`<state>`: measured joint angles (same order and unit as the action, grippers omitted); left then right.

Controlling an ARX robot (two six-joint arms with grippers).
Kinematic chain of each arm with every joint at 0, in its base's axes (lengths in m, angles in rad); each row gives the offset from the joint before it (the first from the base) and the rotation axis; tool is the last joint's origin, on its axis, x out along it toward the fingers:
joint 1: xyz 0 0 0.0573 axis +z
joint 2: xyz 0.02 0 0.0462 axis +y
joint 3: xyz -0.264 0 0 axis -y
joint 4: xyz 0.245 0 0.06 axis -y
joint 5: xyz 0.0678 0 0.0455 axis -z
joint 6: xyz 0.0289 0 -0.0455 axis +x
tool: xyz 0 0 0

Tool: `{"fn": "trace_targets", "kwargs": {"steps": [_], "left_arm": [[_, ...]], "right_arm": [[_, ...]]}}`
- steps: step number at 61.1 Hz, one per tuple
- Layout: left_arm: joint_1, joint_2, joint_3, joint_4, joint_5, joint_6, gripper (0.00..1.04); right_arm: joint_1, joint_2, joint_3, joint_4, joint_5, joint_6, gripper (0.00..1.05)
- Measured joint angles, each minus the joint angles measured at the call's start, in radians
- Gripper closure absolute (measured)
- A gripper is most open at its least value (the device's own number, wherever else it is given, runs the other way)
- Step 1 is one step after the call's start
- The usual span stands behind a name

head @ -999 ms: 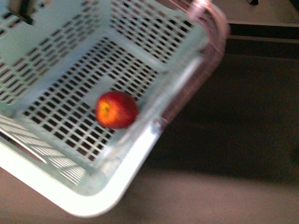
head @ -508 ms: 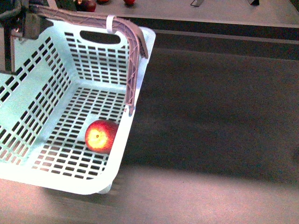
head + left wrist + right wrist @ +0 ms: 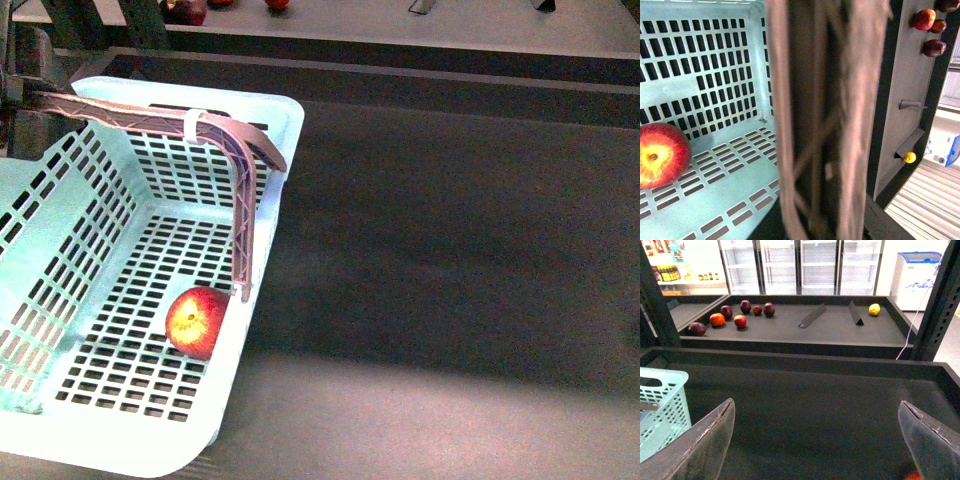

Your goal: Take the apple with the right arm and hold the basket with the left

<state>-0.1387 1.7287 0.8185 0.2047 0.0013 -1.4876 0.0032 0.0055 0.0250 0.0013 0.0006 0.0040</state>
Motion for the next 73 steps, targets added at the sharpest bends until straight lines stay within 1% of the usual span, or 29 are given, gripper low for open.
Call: {"fn": "trace_targets", "kwargs": {"steps": [2,5,6,7,8,11,13,17,21,23,27,32,39,41,42,44,45,47,48,51,52,54,58,59,62,63,70,73], "left_arm": [[0.000,-0.011,-0.011,0.001,0.000,0.002,0.83],[-0.001,-0.037,-0.031,0.000,-0.005,0.002,0.72],[-0.003,-0.052,-0.040,0.001,-0.010,0.002,0.67],[-0.003,-0.058,-0.043,0.002,-0.013,0.002,0.65],[-0.005,-0.076,-0.053,0.005,-0.023,0.002,0.60],[-0.010,-0.102,-0.066,0.005,-0.036,0.000,0.53],[-0.017,-0.132,-0.080,0.005,-0.055,-0.004,0.45],[-0.050,-0.212,-0.105,-0.041,-0.126,-0.003,0.28],[-0.094,-0.307,-0.148,-0.043,-0.207,-0.032,0.10],[-0.109,-0.332,-0.156,-0.047,-0.231,-0.044,0.06],[-0.143,-0.369,-0.158,-0.067,-0.276,-0.071,0.08],[-0.179,-0.386,-0.153,-0.088,-0.328,-0.082,0.07],[-0.194,-0.389,-0.153,-0.093,-0.338,-0.084,0.07],[-0.192,-0.385,-0.172,-0.023,-0.332,-0.007,0.10],[-0.188,-0.385,-0.201,0.079,-0.320,0.047,0.14],[-0.175,-0.386,-0.269,0.275,-0.296,0.254,0.21],[-0.172,-0.388,-0.286,0.319,-0.292,0.305,0.23],[-0.156,-0.399,-0.354,0.477,-0.278,0.514,0.30],[-0.152,-0.404,-0.369,0.509,-0.274,0.541,0.32],[-0.126,-0.443,-0.444,0.649,-0.254,0.861,0.42],[-0.122,-0.452,-0.453,0.663,-0.251,0.906,0.44],[-0.105,-0.487,-0.483,0.690,-0.236,1.068,0.51],[-0.079,-0.543,-0.528,0.697,-0.211,1.265,0.64],[-0.075,-0.549,-0.534,0.697,-0.208,1.275,0.66],[-0.056,-0.584,-0.573,0.691,-0.189,1.367,0.76],[-0.053,-0.589,-0.579,0.690,-0.185,1.376,0.78],[-0.017,-0.676,-0.641,0.661,-0.150,1.444,1.01],[-0.004,-0.710,-0.659,0.647,-0.136,1.456,1.01]], "right_arm": [[0.000,0.000,0.000,0.000,0.000,0.000,0.09],[0.000,0.000,0.000,0.000,0.000,0.000,0.09],[0.000,0.000,0.000,0.000,0.000,0.000,0.09],[0.000,0.000,0.000,0.000,0.000,0.000,0.09],[0.000,0.000,0.000,0.000,0.000,0.000,0.09],[0.000,0.000,0.000,0.000,0.000,0.000,0.09],[0.000,0.000,0.000,0.000,0.000,0.000,0.09],[0.000,0.000,0.000,0.000,0.000,0.000,0.09],[0.000,0.000,0.000,0.000,0.000,0.000,0.09],[0.000,0.000,0.000,0.000,0.000,0.000,0.09],[0.000,0.000,0.000,0.000,0.000,0.000,0.09],[0.000,0.000,0.000,0.000,0.000,0.000,0.09],[0.000,0.000,0.000,0.000,0.000,0.000,0.09],[0.000,0.000,0.000,0.000,0.000,0.000,0.09],[0.000,0.000,0.000,0.000,0.000,0.000,0.09],[0.000,0.000,0.000,0.000,0.000,0.000,0.09],[0.000,0.000,0.000,0.000,0.000,0.000,0.09],[0.000,0.000,0.000,0.000,0.000,0.000,0.09],[0.000,0.000,0.000,0.000,0.000,0.000,0.09],[0.000,0.000,0.000,0.000,0.001,0.000,0.09],[0.000,0.000,0.000,0.000,0.001,0.000,0.09],[0.000,0.000,0.000,0.000,0.000,0.000,0.09],[0.000,0.000,0.000,0.000,0.000,0.000,0.09],[0.000,0.000,0.000,0.000,0.000,0.000,0.09],[0.000,0.000,0.000,0.000,0.000,0.000,0.09],[0.000,0.000,0.000,0.000,0.000,0.000,0.09],[0.000,0.000,0.000,0.000,0.001,0.000,0.09],[0.000,0.000,0.000,0.000,0.000,0.000,0.09]]}}
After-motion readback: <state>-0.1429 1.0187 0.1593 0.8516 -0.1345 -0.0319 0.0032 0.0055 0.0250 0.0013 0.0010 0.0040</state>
